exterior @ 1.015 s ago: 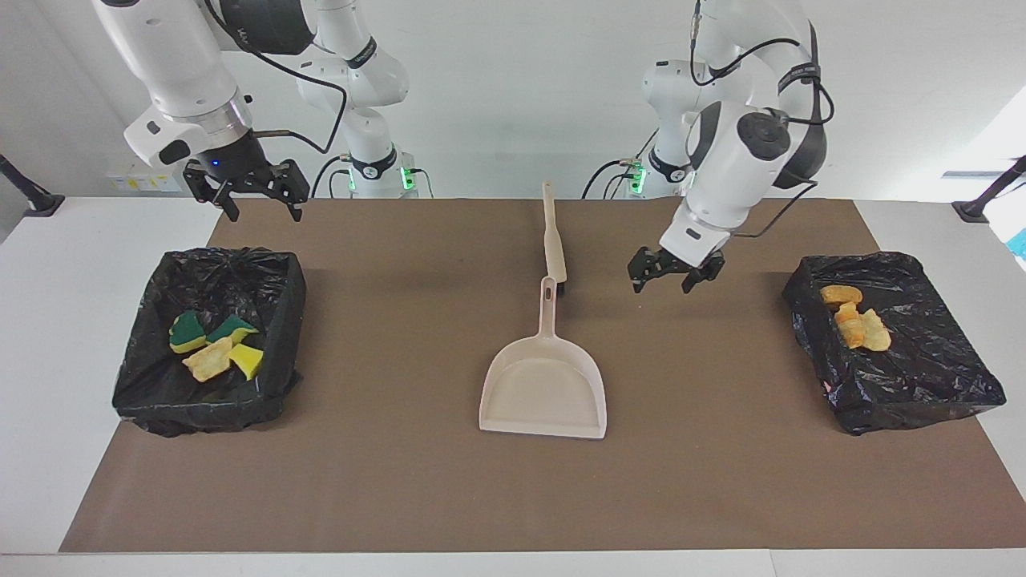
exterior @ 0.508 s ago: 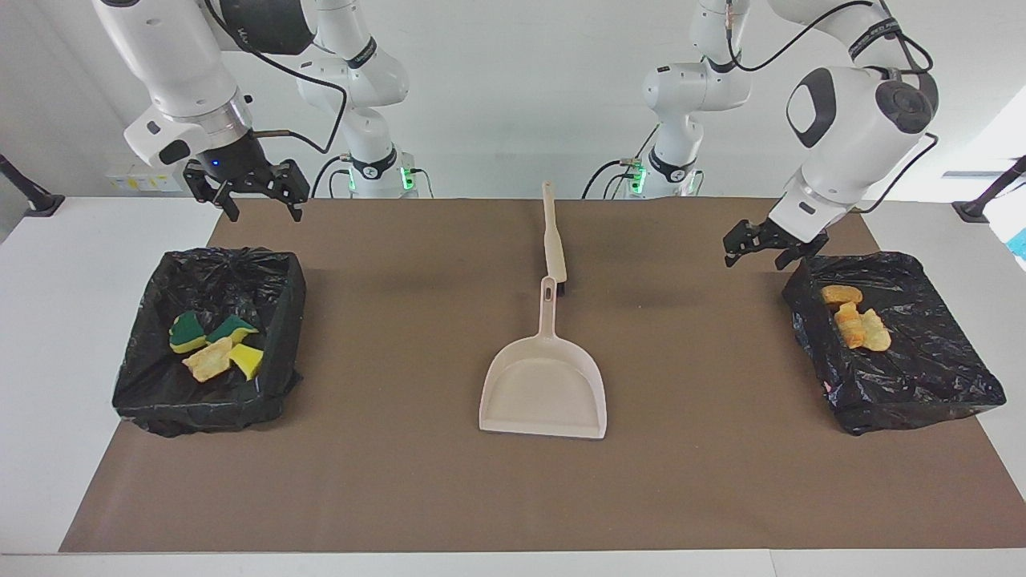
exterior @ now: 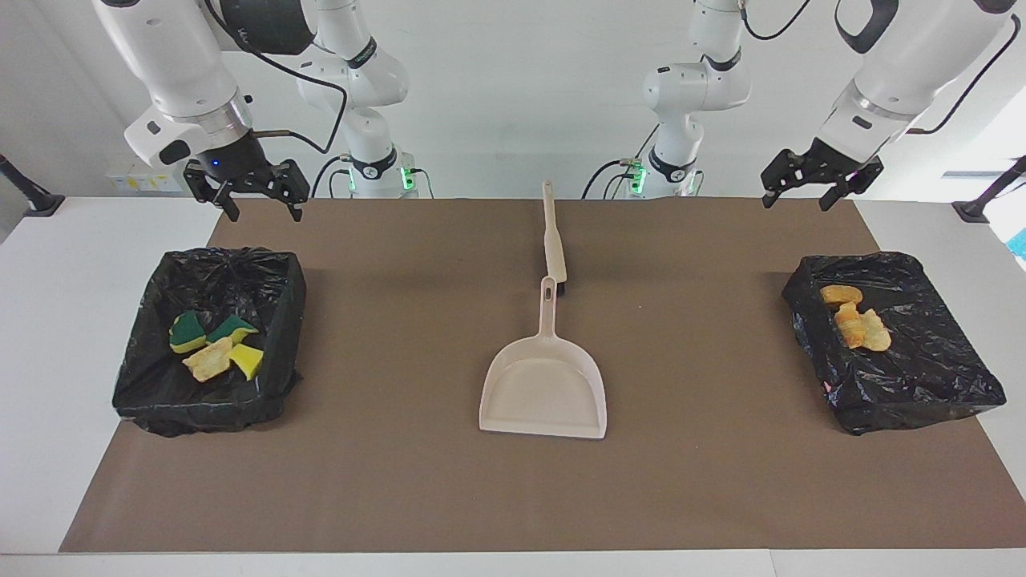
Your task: Sweep and dump trash in bin
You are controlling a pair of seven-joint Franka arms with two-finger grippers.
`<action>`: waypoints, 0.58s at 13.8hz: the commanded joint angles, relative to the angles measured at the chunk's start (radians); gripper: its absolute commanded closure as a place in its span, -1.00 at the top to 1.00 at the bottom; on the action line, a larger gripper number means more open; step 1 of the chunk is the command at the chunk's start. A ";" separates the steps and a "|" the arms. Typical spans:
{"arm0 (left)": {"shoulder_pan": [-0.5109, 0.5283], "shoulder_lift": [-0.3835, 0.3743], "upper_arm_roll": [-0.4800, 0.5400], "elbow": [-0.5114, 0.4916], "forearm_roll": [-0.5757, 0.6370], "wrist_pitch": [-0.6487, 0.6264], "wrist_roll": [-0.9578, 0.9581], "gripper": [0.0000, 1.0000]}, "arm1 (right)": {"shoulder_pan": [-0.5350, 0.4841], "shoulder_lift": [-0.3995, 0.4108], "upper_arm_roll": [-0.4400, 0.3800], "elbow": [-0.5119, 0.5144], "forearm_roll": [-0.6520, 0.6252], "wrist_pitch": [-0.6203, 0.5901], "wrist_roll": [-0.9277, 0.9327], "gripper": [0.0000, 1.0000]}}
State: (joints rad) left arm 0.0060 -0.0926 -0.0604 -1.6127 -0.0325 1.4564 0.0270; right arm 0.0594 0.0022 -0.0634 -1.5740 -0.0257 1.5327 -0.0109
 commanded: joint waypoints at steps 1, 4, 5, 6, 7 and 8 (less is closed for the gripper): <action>0.005 -0.022 -0.007 -0.002 0.022 0.013 -0.016 1.00 | -0.003 -0.022 -0.003 -0.029 0.015 0.018 -0.004 1.00; -0.003 -0.030 -0.003 -0.015 0.020 0.024 -0.018 1.00 | -0.003 -0.022 -0.003 -0.029 0.015 0.018 -0.004 1.00; -0.006 -0.029 -0.003 -0.013 0.020 0.033 -0.021 1.00 | -0.003 -0.022 -0.003 -0.029 0.015 0.018 -0.003 1.00; -0.003 -0.029 -0.004 -0.013 0.017 0.039 -0.029 1.00 | -0.003 -0.022 -0.003 -0.029 0.015 0.018 -0.004 1.00; 0.000 -0.029 -0.004 -0.015 0.017 0.056 -0.054 1.00 | -0.003 -0.022 -0.003 -0.029 0.015 0.018 -0.003 1.00; 0.000 -0.026 -0.004 -0.013 0.017 0.077 -0.068 1.00 | -0.003 -0.022 -0.003 -0.029 0.015 0.018 -0.004 1.00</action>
State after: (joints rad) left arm 0.0059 -0.1099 -0.0634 -1.6119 -0.0243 1.4901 -0.0057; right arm 0.0594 0.0022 -0.0634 -1.5740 -0.0257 1.5327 -0.0109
